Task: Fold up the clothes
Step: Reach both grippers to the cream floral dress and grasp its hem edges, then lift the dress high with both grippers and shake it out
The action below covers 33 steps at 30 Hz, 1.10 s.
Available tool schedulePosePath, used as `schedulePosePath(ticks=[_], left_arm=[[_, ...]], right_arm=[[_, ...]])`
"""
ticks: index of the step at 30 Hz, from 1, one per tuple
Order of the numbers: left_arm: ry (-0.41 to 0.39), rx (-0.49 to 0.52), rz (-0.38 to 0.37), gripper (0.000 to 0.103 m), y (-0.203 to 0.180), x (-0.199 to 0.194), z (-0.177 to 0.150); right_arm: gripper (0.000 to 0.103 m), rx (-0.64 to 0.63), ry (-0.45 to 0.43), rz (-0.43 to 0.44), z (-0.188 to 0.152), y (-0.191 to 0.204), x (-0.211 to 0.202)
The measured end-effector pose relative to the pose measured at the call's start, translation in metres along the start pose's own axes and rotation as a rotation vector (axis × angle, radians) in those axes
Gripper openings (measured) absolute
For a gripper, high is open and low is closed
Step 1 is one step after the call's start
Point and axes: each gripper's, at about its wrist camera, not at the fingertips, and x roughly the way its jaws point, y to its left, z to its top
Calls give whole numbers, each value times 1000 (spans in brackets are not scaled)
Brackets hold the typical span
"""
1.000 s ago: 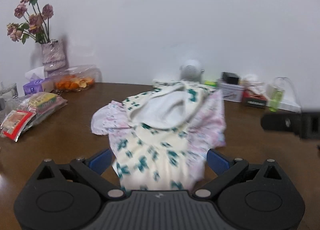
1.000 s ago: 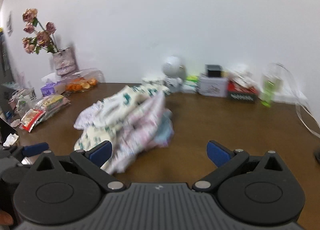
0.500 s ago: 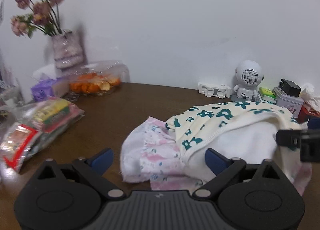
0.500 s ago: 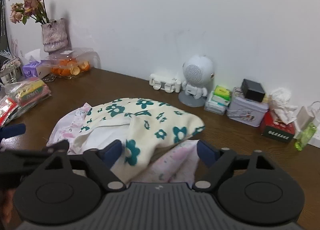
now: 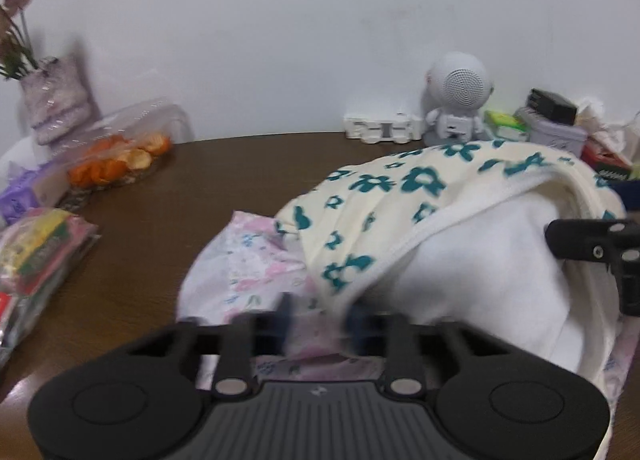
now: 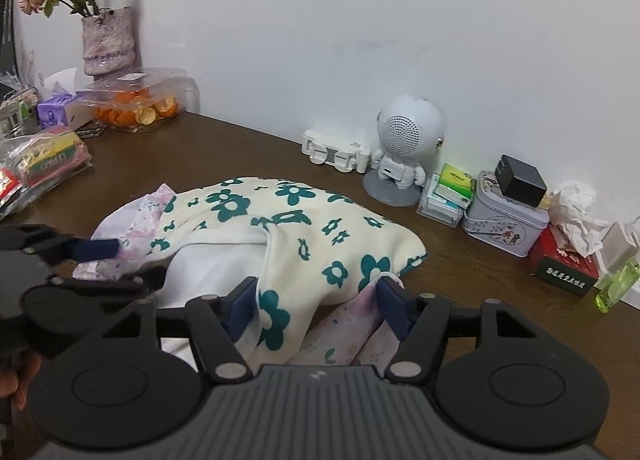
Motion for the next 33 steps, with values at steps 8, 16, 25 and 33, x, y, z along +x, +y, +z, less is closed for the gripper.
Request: schedulePosePath(ticks=[8, 16, 25, 33], left_arm=[[-187, 43, 34, 4, 1, -51, 26], [-424, 102, 31, 3, -24, -181, 77], [-685, 113, -22, 3, -79, -372, 112], [-802, 97, -97, 3, -121, -490, 112]], right_arm=[[5, 34, -93, 24, 9, -13, -33], [4, 66, -263, 25, 36, -39, -130], [4, 86, -516, -54, 46, -82, -329], [4, 70, -686, -141, 32, -98, -469]])
